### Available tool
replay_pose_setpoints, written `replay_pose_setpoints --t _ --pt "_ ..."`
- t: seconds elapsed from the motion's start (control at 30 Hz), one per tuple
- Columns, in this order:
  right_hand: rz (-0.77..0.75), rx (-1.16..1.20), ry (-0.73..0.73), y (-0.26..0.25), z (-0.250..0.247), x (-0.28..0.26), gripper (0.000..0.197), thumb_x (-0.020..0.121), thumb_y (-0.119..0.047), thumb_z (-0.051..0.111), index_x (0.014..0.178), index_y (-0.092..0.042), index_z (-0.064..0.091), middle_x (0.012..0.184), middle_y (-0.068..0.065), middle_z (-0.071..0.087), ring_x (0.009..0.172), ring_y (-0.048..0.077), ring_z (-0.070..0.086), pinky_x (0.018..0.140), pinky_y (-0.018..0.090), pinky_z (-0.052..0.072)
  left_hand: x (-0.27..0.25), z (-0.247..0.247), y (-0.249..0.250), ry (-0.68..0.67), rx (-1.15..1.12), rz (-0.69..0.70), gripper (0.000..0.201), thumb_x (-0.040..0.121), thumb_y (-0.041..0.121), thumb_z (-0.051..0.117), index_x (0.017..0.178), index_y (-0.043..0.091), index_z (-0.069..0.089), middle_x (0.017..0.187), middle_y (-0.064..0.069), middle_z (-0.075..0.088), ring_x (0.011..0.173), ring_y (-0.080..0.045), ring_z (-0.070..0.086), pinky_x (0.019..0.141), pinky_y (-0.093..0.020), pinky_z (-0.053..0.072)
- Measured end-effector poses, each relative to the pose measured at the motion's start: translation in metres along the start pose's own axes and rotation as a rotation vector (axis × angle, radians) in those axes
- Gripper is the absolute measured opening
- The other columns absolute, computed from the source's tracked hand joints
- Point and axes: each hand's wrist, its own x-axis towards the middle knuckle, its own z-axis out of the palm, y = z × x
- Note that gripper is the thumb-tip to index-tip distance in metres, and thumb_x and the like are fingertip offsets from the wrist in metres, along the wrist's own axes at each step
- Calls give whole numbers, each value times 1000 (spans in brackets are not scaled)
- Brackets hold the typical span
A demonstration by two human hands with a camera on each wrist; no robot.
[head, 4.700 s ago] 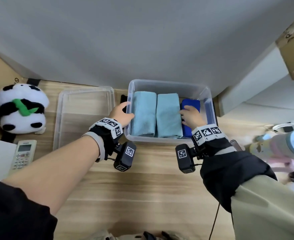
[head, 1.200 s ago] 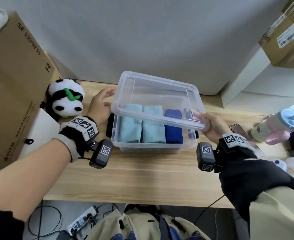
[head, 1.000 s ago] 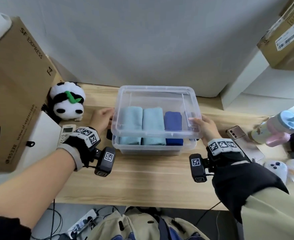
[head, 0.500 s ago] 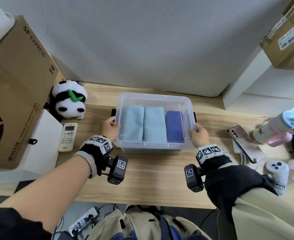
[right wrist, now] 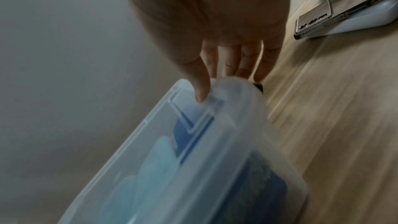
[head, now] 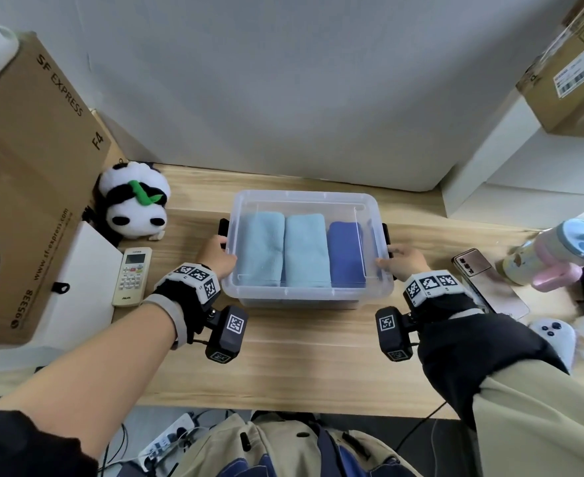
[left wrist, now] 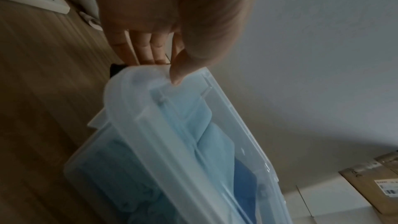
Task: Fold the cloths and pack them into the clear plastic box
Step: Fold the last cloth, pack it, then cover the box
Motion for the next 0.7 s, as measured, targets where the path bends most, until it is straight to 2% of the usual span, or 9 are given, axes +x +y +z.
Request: replay_pose_setpoints --t 0.1,0.17,0.23,0.3,0.33,0.4,0.5,0.63,0.7 --pt "88 -94 -160 -6 -8 16 8 79 -8 70 84 -10 64 93 10 62 74 19 58 71 30 49 6 -8 8 -4 35 5 40 85 -3 52 125 1 48 119 -17 58 104 -31 56 85 -33 45" --pt "134 -154 -260 -9 -11 29 14 76 -13 74 74 -9 61 95 11 65 81 21 60 85 36 51 12 -11 13 19 65 28 35 87 1 53 122 4 51 112 -9 57 111 -27 53 82 -27 39" --pt "173 -163 -301 -20 -15 33 16 80 -20 71 79 -9 60 94 9 66 79 18 61 88 34 47 17 -14 19 29 96 53 21 89 6 52 110 9 55 92 -1 52 98 -20 48 71 -25 36" --pt "165 -183 -282 -33 -18 34 22 87 -26 63 87 -5 58 89 5 62 78 15 58 85 33 45 24 -17 28 36 140 72 10 91 12 52 98 9 58 87 -1 49 93 -19 46 69 -27 35" --pt "137 -190 -241 -39 -18 36 26 89 -28 59 94 -3 58 93 5 61 84 17 59 86 33 47 31 -18 32 42 153 75 11 90 14 52 96 8 59 89 -3 52 94 -22 49 72 -29 38" --pt "73 -176 -149 -51 -16 44 32 91 -30 55 106 -1 58 107 12 63 99 25 61 95 39 48 43 -19 41 57 151 72 27 90 16 52 113 3 56 110 -10 60 108 -28 55 86 -31 43" --pt "8 -162 -114 -66 -11 53 40 94 -30 46 112 4 58 104 19 60 105 32 58 101 46 43 58 -20 52 73 94 62 41 91 22 51 128 4 51 138 -12 49 125 -28 48 101 -30 36" --pt "-41 -322 -27 -71 -5 69 44 96 -36 39 114 -2 59 111 20 59 107 35 54 92 37 42 75 -18 56 84 42 66 41 93 26 51 127 5 54 142 -10 47 131 -25 43 108 -29 30" --pt "-83 -323 -35 -75 -3 77 41 98 -35 37 105 -2 60 99 17 59 97 32 54 79 31 38 82 -18 55 108 -15 55 36 91 24 55 123 7 59 136 -8 53 126 -25 49 104 -27 34"
